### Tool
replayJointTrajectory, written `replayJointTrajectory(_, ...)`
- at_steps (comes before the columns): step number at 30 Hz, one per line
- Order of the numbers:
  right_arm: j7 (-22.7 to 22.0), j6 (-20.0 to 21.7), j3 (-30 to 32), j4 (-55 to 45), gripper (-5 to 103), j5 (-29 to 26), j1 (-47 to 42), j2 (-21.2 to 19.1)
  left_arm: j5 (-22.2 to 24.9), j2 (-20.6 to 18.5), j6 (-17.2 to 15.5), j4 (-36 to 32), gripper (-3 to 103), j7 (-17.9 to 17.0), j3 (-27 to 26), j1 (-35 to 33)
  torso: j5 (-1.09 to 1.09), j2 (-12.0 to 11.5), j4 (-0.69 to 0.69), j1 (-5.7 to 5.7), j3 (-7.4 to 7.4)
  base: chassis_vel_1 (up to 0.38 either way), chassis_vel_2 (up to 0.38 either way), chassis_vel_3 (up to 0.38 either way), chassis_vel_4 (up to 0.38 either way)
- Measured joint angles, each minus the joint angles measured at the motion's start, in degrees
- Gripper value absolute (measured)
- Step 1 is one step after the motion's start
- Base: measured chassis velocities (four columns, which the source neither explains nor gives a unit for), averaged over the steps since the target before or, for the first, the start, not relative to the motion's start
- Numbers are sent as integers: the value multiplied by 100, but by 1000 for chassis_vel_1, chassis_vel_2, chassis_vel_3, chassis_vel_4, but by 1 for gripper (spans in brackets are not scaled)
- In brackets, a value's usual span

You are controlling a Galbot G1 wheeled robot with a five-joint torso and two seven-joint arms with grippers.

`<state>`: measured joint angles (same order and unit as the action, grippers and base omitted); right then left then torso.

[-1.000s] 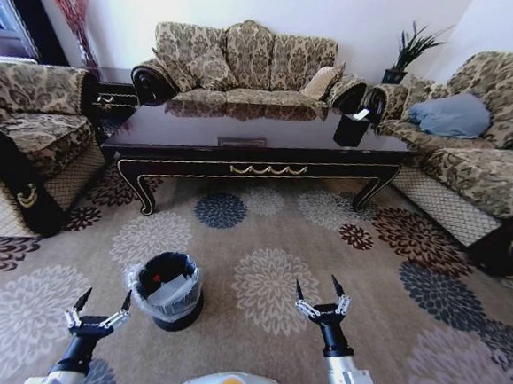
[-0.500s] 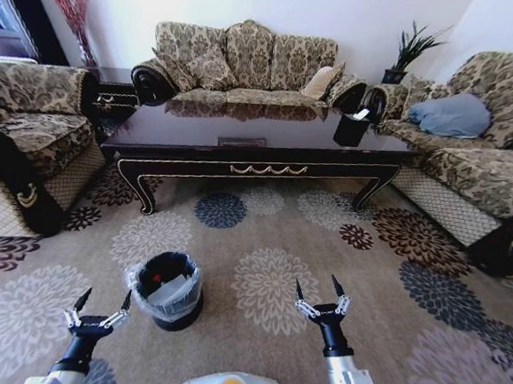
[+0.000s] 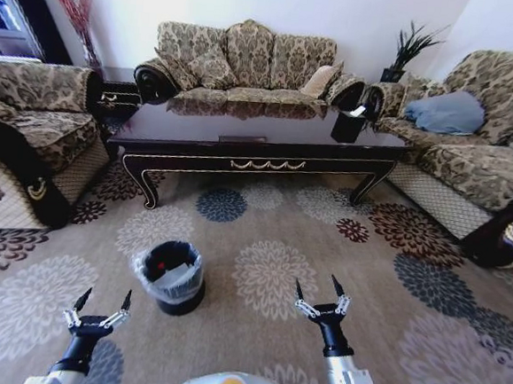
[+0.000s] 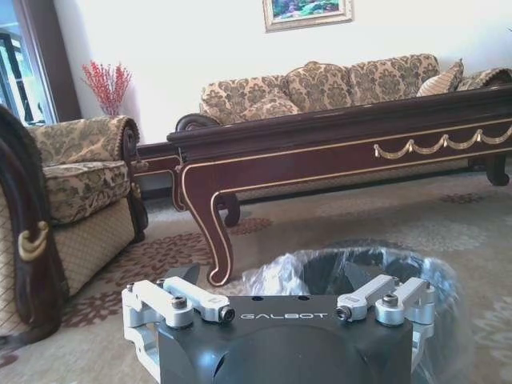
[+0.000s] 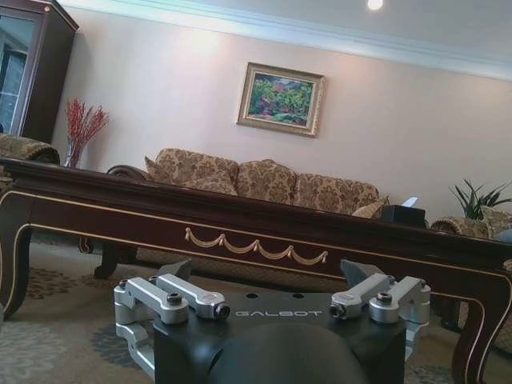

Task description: Move to the front of the table and pick up the trash from the floor, then place it into the trash bin.

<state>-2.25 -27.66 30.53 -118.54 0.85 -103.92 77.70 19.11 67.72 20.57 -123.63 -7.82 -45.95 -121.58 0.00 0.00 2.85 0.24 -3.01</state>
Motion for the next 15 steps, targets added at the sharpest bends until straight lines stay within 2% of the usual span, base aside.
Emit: replayJointTrajectory(15,0,-2,0,1,100,-4,0,0,0,0,-1,0,100,0,0,1,0,0,1,0,0,148,-150,-142,144)
